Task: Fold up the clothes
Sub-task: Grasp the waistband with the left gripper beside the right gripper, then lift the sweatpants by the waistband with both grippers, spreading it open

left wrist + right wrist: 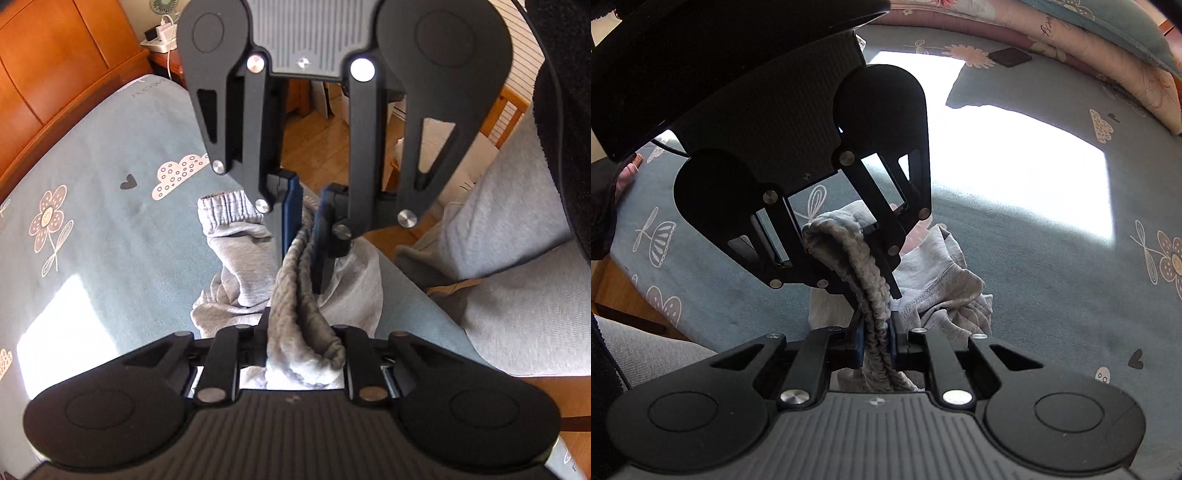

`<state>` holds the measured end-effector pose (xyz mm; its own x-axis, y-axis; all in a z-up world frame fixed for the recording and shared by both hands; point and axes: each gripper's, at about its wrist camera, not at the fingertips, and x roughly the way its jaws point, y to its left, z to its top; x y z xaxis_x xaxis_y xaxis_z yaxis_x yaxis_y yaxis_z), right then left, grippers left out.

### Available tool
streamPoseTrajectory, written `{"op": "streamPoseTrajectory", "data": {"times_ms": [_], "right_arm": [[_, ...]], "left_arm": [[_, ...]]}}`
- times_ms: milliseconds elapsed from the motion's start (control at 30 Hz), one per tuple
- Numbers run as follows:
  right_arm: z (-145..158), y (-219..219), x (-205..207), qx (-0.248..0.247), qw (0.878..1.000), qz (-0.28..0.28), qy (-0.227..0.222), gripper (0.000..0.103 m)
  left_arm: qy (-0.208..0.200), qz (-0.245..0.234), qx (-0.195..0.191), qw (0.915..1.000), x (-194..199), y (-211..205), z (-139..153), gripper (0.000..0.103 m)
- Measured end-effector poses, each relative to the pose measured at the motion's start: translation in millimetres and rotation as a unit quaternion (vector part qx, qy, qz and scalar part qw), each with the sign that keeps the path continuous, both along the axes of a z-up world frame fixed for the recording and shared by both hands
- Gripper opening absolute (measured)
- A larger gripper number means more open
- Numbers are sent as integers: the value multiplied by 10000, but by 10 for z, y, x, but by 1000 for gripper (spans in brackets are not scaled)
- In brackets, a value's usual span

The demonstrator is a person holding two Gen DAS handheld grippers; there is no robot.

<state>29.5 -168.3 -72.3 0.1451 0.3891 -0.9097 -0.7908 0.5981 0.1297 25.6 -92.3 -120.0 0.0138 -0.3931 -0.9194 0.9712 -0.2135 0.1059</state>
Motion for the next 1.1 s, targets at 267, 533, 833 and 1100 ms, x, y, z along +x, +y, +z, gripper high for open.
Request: {"op": "streamPoseTrajectory", "data": {"times_ms": [267,533,833,1100], "right_arm": [[184,-114,27,17,9999,-3,-141,33],[-10,-272,37,-1024,9835,1429,-432,38],[-404,-274,-22,-1222,9310,3405,-480,41],[-621,-230,21,-967,8882,4479,-333,41]], "left_arm": [[-437,538,-12,9976,-161,202,28,15],[-583,834,1,9948,-172,285,89,15],[-816,1226,201,9889,-245,467,244,15],[-807,2115,476,9729,-202,557,336,15]]}}
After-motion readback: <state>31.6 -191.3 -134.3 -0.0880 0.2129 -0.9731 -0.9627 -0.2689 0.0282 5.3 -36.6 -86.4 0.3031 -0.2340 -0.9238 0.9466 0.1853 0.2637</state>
